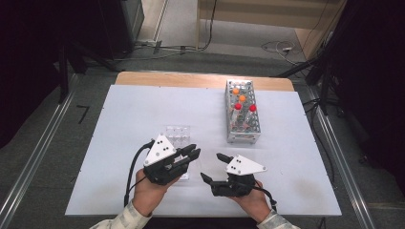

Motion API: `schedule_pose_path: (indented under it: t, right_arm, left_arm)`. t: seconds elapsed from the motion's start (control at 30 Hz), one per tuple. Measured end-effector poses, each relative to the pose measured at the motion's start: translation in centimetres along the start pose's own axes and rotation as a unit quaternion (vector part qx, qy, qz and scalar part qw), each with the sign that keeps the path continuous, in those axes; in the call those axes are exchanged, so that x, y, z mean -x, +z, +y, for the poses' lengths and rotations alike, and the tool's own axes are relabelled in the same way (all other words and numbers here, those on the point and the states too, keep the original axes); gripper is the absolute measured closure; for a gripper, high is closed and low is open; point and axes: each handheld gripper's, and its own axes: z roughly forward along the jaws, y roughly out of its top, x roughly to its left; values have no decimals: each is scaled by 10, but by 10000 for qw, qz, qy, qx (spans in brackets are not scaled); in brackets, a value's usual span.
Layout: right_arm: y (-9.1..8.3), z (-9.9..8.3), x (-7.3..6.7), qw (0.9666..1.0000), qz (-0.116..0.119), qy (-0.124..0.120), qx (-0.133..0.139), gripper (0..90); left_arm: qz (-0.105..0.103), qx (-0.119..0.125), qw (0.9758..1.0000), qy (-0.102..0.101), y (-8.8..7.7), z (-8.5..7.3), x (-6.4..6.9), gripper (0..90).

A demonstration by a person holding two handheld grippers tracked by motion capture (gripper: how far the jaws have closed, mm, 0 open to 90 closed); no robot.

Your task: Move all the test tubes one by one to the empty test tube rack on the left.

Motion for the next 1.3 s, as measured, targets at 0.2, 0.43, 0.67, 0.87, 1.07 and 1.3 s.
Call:
schedule_pose_path:
  t: [0.2, 0.43, 0.67, 0.87, 1.07, 1.3]
  right_arm:
    - [-4, -3, 4, 10000, -44, 27, -11, 192]
    - [-10, -4, 12, 9998, -119, 157, 22, 185]
    - [-11, -5, 14, 9996, -165, 212, 24, 184]
    - [-10, -5, 15, 9996, -189, 221, 1, 184]
    - [-10, -6, 16, 9995, -227, 234, 3, 185]
    - [-10, -6, 17, 9994, -240, 233, -13, 185]
  left_arm:
    - [138, 15, 9999, -32, -13, 0, -10, 770]
    - [246, -76, 9997, 27, -20, -6, -13, 770]
    - [380, -135, 9991, 164, -19, -8, -10, 769]
    - [524, -327, 9976, 325, -11, -16, -7, 769]
    - [624, -620, 9951, 458, 3, -30, -5, 768]
    - [635, -702, 9946, 435, 8, -36, -6, 762]
